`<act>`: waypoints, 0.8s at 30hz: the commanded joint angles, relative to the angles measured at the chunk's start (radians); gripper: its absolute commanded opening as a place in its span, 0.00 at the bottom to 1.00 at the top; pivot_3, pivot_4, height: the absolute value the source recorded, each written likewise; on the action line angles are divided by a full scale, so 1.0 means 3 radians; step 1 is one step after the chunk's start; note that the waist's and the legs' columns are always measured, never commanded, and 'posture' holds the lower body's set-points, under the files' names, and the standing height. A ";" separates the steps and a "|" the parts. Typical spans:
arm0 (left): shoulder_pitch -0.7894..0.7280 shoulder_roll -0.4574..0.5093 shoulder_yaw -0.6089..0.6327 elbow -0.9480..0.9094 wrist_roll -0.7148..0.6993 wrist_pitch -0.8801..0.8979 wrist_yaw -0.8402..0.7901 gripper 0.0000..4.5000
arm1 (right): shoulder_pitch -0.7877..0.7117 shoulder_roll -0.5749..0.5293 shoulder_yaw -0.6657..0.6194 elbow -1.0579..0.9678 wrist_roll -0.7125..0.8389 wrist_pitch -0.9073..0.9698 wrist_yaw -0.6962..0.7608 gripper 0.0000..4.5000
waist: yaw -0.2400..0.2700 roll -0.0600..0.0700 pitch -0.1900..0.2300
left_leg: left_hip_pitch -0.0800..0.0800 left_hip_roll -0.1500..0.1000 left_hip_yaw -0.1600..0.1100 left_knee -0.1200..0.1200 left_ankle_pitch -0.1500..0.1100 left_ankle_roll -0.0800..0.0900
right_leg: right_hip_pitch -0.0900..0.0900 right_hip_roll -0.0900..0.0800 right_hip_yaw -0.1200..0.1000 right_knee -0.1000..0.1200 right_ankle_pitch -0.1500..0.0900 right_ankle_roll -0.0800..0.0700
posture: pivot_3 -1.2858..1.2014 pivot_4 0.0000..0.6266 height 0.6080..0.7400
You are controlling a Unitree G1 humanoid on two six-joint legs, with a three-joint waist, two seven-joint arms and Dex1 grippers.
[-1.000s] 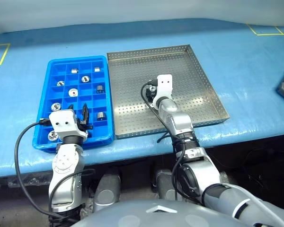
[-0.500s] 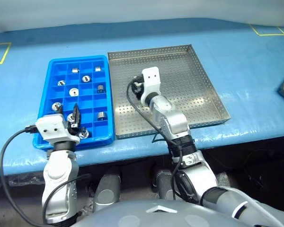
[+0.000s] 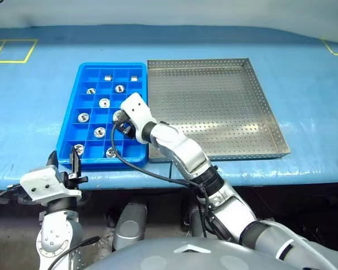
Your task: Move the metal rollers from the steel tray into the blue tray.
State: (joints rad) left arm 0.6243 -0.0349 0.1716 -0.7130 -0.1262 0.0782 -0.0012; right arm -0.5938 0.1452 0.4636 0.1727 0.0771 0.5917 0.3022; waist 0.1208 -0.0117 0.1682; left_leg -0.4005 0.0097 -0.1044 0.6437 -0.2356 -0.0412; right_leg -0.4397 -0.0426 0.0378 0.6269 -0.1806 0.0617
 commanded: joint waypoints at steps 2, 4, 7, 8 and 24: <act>0.0012 -0.0038 -0.0070 -0.0148 0.0043 -0.0122 0.0027 0.49 | -0.0434 0.0320 -0.0118 0.0395 -0.0004 -0.0368 0.0029 0.42 | 0.0050 0.0000 0.0000 | -0.0003 0.0000 0.0001 -0.0001 0.0000 0.0000 | -0.0004 0.0000 0.0000 0.0001 0.0000 0.0000 | 0.71 0.24 1.00; -0.0006 -0.0053 -0.0094 -0.0125 0.0050 -0.0129 0.0042 0.49 | -0.0550 0.0346 -0.0167 0.0673 -0.0014 -0.0524 0.0017 0.42 | 0.0076 0.0000 0.0000 | -0.0003 0.0000 0.0003 -0.0005 0.0000 0.0000 | -0.0006 0.0000 0.0001 0.0001 0.0000 0.0000 | 0.71 0.24 1.00; -0.0035 -0.0046 -0.0127 -0.0101 0.0059 -0.0139 0.0026 0.49 | -0.0686 0.0370 -0.0237 0.0988 -0.0003 -0.0659 0.0012 0.42 | 0.0111 0.0000 0.0000 | -0.0002 0.0000 0.0003 -0.0009 0.0000 0.0000 | -0.0008 0.0001 0.0001 0.0001 0.0000 -0.0001 | 0.71 0.24 1.00; -0.0043 -0.0037 -0.0132 -0.0092 0.0062 -0.0141 0.0018 0.49 | -0.0723 0.0373 -0.0245 0.1068 -0.0009 -0.0688 0.0014 0.42 | 0.0124 0.0000 0.0000 | -0.0002 0.0000 0.0003 -0.0009 0.0000 0.0000 | -0.0008 0.0001 0.0000 0.0001 0.0000 -0.0001 | 0.71 0.24 1.00; -0.0143 -0.0008 -0.0299 -0.0013 0.0147 -0.0139 0.0007 0.49 | -0.1088 0.0450 -0.0391 0.2092 0.0003 -0.1078 -0.0011 0.58 | 0.0276 0.0000 -0.0003 | 0.0002 0.0000 0.0004 -0.0005 0.0000 0.0000 | -0.0003 0.0001 0.0001 0.0001 0.0000 -0.0001 | 0.71 0.24 1.00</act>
State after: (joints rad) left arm 0.5803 -0.0363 0.0893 -0.7048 -0.0895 0.0581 -0.0005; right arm -0.8800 0.1436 0.3733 0.7602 0.0674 0.2601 0.2999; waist 0.2036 -0.0116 0.1673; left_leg -0.3999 0.0095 -0.1031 0.6422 -0.2355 -0.0413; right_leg -0.4406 -0.0424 0.0380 0.6271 -0.1807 0.0614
